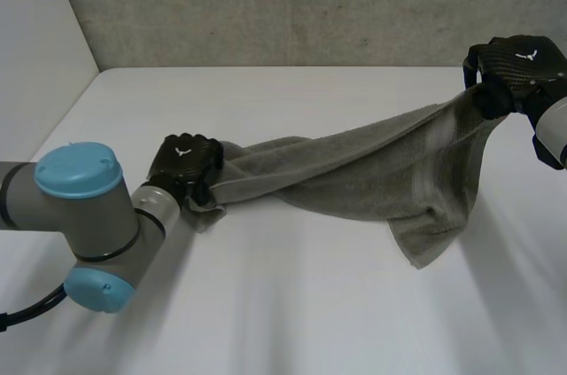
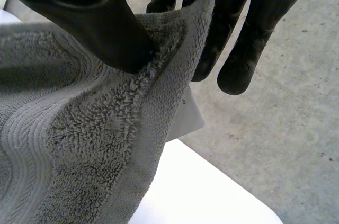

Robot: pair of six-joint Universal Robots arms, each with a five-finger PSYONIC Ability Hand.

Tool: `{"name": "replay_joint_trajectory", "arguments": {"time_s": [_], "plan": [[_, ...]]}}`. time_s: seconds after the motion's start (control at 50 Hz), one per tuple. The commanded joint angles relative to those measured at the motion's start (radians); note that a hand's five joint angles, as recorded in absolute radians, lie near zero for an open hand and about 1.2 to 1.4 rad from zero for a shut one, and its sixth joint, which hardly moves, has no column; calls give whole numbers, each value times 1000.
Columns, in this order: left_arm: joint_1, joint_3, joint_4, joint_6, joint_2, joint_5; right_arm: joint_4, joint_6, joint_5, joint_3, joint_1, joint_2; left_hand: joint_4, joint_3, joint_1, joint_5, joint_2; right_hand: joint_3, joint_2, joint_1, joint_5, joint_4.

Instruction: Fold the towel.

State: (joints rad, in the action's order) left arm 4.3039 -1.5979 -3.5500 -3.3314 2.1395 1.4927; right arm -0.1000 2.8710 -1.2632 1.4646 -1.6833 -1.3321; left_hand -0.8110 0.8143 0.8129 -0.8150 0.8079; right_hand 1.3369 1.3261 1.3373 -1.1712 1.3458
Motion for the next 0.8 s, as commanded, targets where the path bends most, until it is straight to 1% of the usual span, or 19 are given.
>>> {"name": "replay_joint_trajectory", "arguments": {"time_s": [0.02,0.04,0.06,0.08,0.1,0.12,0.14,0.16,0.18,0.24,0.3,0.38,0.46,0.48,0.52,0.58,0.62,0.74,0.8], "plan": [[-33,50,6,-19,48,12,-4,10,-4,-6,7,-36,-77,74,75,101,80,59,70,59,-51,50],[-33,50,6,-19,48,12,-4,10,-4,-6,7,-36,-78,74,76,101,81,59,70,59,-51,50],[-30,59,8,-39,57,27,-6,10,-10,-7,11,-51,-168,165,166,11,171,59,70,59,-51,50],[-18,67,10,-63,60,52,-7,10,-16,-10,16,-71,-329,325,327,-150,332,59,70,59,-51,50],[-18,67,10,-63,60,52,-7,10,-16,-10,16,-71,-330,327,328,-152,333,59,70,59,-51,50],[-9,75,14,-92,57,79,-7,10,-21,-15,19,-91,-502,498,500,-323,505,59,70,59,-51,50],[-9,75,14,-92,57,80,-7,10,-21,-15,19,-91,-503,500,502,-325,507,59,70,59,-51,50],[6,85,19,-117,51,105,-9,10,-21,-20,22,-108,-584,581,583,-406,588,59,70,59,-51,50],[26,96,28,-137,40,132,-9,10,-21,-26,27,-122,-585,582,583,-407,588,59,70,59,-51,50],[48,116,55,-149,-4,150,-7,10,-25,-44,33,-142,-585,582,583,-407,588,59,70,59,-51,50],[51,128,71,-148,-36,147,-3,8,-27,-56,31,-150,-585,582,583,-407,588,59,70,59,-51,50],[54,183,124,-145,-154,147,23,-1,-24,-111,33,-186,-585,582,583,-407,588,59,70,59,-51,50],[54,242,200,-149,-291,123,135,-7,-5,-211,51,-231,-585,582,583,-407,588,59,70,59,-51,50],[54,242,200,-149,-291,123,135,-7,-5,-211,51,-231,-585,582,583,-407,588,59,70,59,-51,50],[57,280,241,-152,-370,69,219,-21,13,-279,85,-268,-585,582,583,-407,588,59,70,59,-51,50],[60,294,257,-151,-398,37,253,-32,35,-296,103,-285,-585,582,583,-407,588,59,70,59,-51,50],[69,296,284,-152,-432,-14,284,-47,79,-297,108,-283,-585,582,583,-407,588,59,70,59,-51,50],[71,266,306,-155,-411,-34,312,-56,104,-274,89,-246,-585,582,583,-407,588,59,70,59,-51,50],[71,250,330,-174,-343,-37,356,-104,107,-267,66,-185,-585,582,583,-407,588,59,70,59,-51,50]]}}
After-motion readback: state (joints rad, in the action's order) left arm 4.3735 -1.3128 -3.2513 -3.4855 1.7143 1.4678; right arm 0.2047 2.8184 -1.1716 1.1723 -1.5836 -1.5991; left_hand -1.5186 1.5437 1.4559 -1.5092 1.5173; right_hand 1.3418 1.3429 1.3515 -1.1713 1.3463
